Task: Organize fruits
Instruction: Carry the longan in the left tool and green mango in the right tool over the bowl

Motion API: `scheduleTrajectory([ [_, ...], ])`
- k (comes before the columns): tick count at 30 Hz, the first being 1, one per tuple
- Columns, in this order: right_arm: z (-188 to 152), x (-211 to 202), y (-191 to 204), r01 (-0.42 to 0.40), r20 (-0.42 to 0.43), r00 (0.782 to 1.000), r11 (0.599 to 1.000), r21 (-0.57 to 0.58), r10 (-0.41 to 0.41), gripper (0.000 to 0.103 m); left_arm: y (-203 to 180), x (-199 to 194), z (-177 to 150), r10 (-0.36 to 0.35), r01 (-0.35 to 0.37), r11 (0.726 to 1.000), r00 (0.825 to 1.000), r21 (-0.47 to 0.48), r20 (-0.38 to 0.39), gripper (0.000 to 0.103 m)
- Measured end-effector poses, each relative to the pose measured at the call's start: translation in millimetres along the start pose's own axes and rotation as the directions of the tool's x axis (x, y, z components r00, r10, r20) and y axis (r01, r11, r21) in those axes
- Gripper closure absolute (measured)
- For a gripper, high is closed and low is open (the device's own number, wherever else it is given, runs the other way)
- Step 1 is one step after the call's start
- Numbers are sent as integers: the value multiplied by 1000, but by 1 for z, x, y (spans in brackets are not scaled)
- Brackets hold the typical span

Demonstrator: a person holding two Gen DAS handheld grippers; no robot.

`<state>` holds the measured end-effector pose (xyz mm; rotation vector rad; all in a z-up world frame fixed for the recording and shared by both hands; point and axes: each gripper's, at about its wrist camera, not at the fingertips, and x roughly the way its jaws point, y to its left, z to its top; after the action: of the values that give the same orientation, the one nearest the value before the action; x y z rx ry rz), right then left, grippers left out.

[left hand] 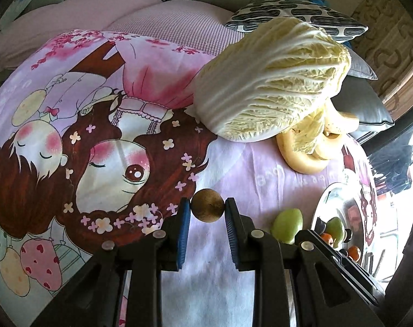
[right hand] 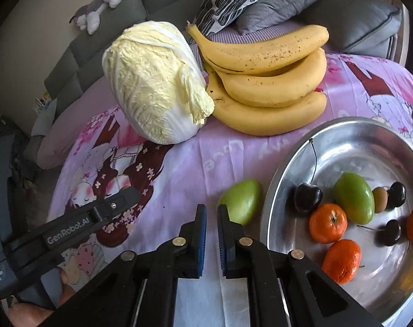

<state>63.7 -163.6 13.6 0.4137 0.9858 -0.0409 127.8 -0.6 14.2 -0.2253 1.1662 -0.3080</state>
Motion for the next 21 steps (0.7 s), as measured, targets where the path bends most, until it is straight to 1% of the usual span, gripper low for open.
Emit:
scheduleTrajectory([
  [4,3,10,0,58,-14,998,998,-7,-58,93,5,4,3,-11,11,1000,1000,-12,-9,77],
  [5,3,13,-1,64,-21,998,998,-8,-64,91,6,5,3,-16,16,1000,1000,-16,-11,77],
  [7,4,13,-1,92,-10,996,996,-16,-92,89,7,5,4,-23,23,1000,1000,-18,-12,77],
  [10,4,14,0,141,-11,990,989,-35,-141,71,6,7,5,-43,43,999,999,-18,-19,77],
  [12,3,15,0,129,-15,991,991,-35,-130,69,4,7,5,-56,56,998,998,-15,-22,77],
  [15,1,18,8,167,-12,986,984,-68,-168,65,2,8,5,-72,72,997,997,-11,-24,77],
  [17,-1,20,14,190,-14,981,977,-97,-193,59,2,8,5,-80,80,997,996,-12,-25,77],
  [18,-2,21,19,212,-14,977,971,-112,-215,57,2,8,5,-84,84,996,996,-13,-26,77],
  [19,-3,23,24,234,-12,971,964,-129,-238,53,2,7,6,-89,89,996,996,-14,-25,77],
  [20,-5,24,28,247,-11,968,958,-144,-251,47,3,7,6,-95,95,995,995,-16,-24,77],
  [21,-8,26,33,251,-13,967,955,-160,-256,44,4,5,6,-98,98,995,995,-18,-22,77],
])
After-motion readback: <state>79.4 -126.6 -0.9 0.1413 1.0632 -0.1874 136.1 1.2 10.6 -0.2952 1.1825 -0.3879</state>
